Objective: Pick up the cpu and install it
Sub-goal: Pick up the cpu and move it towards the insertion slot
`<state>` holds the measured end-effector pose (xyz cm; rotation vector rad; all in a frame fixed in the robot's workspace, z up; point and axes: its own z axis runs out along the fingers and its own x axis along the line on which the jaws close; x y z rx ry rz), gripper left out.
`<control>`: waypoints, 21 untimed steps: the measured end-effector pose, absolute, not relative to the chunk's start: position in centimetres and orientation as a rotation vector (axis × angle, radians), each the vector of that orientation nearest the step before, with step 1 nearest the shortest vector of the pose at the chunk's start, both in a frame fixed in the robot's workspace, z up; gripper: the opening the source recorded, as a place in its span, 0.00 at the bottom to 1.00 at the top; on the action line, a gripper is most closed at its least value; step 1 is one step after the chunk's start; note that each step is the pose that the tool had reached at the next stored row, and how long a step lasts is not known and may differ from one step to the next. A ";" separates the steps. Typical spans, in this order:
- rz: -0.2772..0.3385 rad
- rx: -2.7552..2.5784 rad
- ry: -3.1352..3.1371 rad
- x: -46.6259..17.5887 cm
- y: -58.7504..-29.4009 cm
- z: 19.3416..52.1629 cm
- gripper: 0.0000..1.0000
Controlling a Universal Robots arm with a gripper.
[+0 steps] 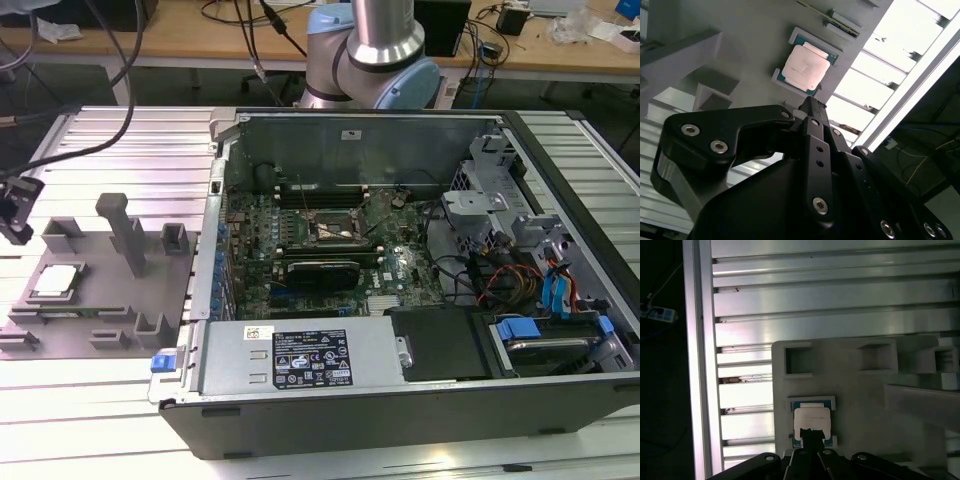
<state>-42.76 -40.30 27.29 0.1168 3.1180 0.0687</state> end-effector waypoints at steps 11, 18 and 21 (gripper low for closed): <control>0.069 0.117 3.118 -42.4 -40.3 25.9 0.11; 0.069 0.117 3.118 -42.4 -40.3 25.5 0.11; 0.069 0.117 3.118 -42.4 -40.3 25.5 0.11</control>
